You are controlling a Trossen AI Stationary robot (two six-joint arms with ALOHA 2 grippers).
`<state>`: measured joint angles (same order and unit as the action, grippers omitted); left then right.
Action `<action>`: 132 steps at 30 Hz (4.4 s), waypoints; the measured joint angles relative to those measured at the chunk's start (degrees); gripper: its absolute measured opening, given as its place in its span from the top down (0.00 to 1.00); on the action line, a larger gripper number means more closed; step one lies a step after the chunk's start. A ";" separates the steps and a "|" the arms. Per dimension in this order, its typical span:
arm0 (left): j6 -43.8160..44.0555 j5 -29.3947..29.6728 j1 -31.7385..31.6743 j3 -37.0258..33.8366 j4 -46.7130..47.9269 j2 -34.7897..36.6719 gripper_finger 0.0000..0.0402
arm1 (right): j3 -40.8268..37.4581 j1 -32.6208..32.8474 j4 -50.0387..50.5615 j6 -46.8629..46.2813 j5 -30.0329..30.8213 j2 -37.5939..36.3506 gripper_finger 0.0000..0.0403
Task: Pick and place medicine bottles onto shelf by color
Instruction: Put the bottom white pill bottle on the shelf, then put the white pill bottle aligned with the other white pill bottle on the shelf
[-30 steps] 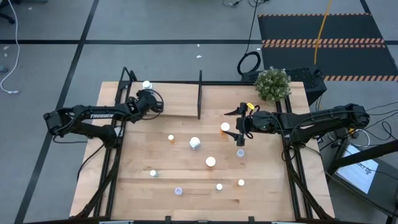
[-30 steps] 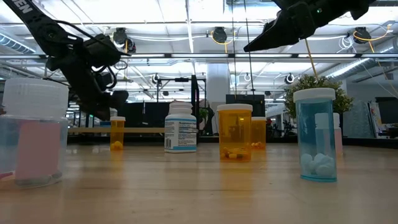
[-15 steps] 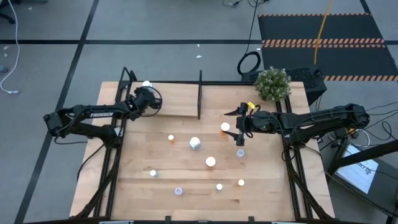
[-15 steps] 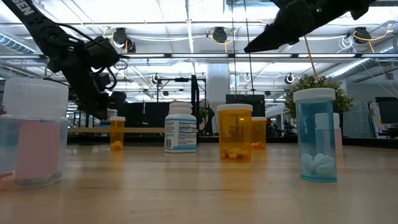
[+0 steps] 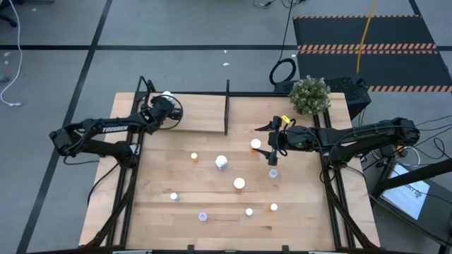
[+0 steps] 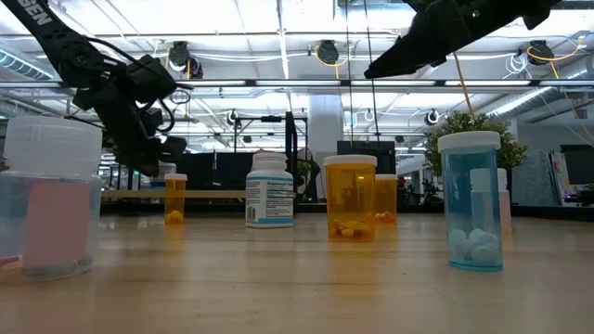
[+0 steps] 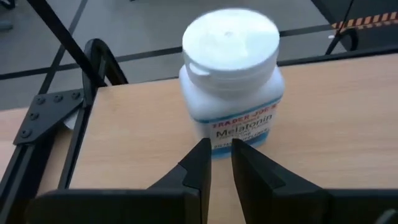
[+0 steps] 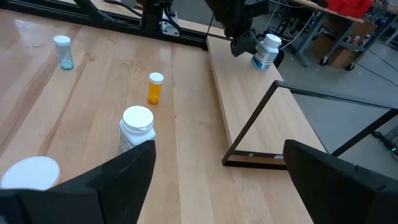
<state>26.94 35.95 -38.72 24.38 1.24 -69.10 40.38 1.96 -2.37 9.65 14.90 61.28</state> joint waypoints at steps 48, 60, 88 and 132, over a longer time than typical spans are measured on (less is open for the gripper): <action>-0.90 -12.27 -3.72 0.03 -2.98 0.00 0.84 | 0.00 0.00 0.02 0.13 0.00 0.00 0.13; -1.91 -9.17 -3.69 0.00 -10.78 -6.30 0.84 | 0.00 0.01 0.02 0.05 0.00 0.00 0.13; -5.23 -7.33 -4.19 0.01 -11.67 -7.99 0.84 | 0.00 -0.04 0.07 0.66 0.00 0.02 0.13; -5.91 -7.35 7.27 12.01 13.97 1.08 0.84 | 0.01 0.37 2.28 -2.97 -0.07 0.00 0.13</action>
<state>21.04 28.60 -31.45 36.39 15.21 -68.02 40.39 2.32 -0.09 6.68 14.83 61.28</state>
